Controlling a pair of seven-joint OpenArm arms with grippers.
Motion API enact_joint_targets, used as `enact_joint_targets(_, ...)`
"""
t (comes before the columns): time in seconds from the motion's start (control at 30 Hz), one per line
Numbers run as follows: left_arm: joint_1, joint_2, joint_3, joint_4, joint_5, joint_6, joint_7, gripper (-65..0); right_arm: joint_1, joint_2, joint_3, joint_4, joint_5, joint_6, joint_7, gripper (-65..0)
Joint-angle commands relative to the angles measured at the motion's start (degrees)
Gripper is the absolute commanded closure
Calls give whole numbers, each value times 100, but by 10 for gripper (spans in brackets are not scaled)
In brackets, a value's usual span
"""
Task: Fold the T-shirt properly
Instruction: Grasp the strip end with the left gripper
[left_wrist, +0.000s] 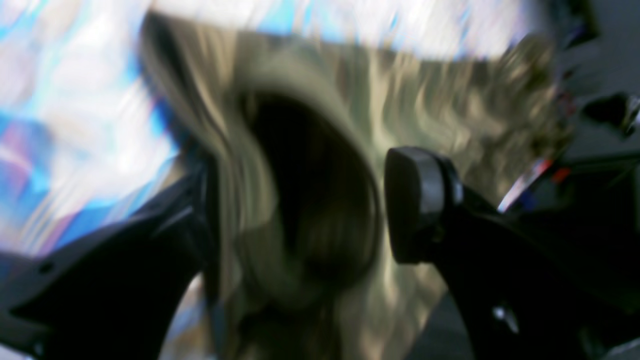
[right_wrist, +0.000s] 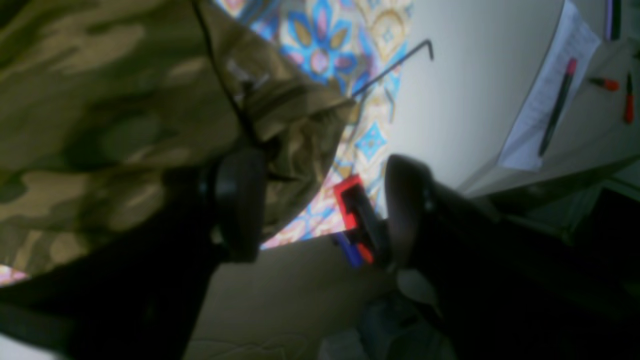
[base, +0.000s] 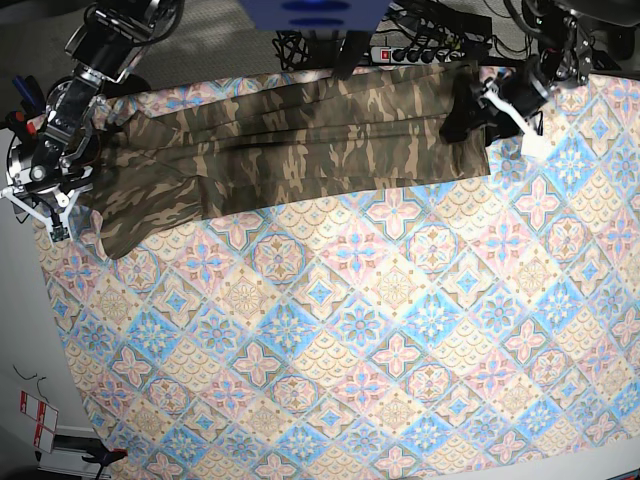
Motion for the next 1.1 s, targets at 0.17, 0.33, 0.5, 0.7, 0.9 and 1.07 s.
enact_joint_targets(0.17, -140, 157, 288, -590, 584, 390, 502, -424, 70, 91, 11, 90, -41, -27, 28, -371)
enact_joint_targets(0.33, -316, 148, 569, -599, 584, 390, 502, -419, 97, 91, 11, 55, -41, -27, 28, -370)
enact_joint_targets(0.5, -351, 140, 666, -599, 592, 390, 502, -419, 123, 100, 82, -112, -32, -27, 28, -370)
enact_joint_targets(0.7, -342, 60, 666, -599, 672, 390, 502, -404, 765, 100, 847, -1149, -32, -27, 520, -374)
enact_joint_targets(0.9, -369, 52, 648, -599, 909, 390, 529, -308, 958, 117, 1251, -2063, 3, -27, 538, -375)
enact_joint_targets(1.07, -369, 52, 639, -599, 918, 390, 537, -308, 1064, 117, 1620, -2160, 3, -27, 450, -378)
